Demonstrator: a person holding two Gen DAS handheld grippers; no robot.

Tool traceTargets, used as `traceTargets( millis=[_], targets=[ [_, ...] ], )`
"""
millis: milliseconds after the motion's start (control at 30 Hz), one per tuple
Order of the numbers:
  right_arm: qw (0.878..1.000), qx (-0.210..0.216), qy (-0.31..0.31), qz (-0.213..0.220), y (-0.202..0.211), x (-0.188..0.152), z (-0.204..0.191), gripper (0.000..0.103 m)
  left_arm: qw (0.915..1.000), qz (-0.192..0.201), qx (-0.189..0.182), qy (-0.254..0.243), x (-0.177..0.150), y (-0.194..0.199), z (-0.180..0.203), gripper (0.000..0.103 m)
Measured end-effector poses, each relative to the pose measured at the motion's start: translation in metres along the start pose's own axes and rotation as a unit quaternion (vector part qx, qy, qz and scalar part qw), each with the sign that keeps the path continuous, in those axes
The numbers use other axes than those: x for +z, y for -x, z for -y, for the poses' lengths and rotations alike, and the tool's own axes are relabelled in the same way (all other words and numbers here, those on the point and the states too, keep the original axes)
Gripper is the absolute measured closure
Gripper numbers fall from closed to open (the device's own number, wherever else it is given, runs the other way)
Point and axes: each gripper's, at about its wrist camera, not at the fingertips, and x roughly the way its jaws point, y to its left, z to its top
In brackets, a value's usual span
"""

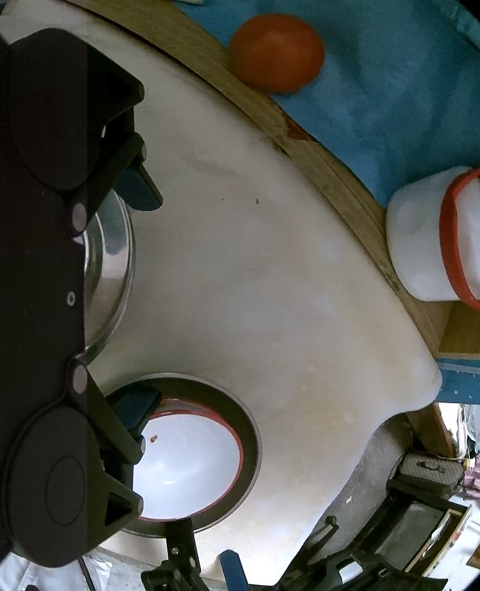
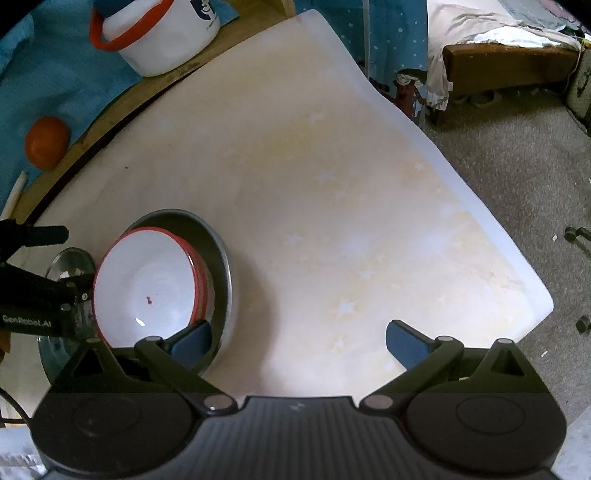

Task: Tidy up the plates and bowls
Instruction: 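Move both grippers to the rim of the steel bowl holding the white bowls, then close the left gripper on the steel bowl rim while the right gripper grips it too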

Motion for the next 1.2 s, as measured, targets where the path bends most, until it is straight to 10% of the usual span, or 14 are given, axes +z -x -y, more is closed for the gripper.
traceTargets(
  millis=[633,1200],
  targets=[
    [0.999,0.045,0.026,0.009,0.004,-0.001,-0.008,0.051,0.9946,-0.003,-0.096,0.039,-0.007,-0.001,0.003,0.072],
    [0.995,0.097,0.007,0.012,0.004,-0.004,-0.004,0.083,0.9873,-0.001,-0.122,0.102,-0.014,-0.008,-0.002,0.085]
  ],
)
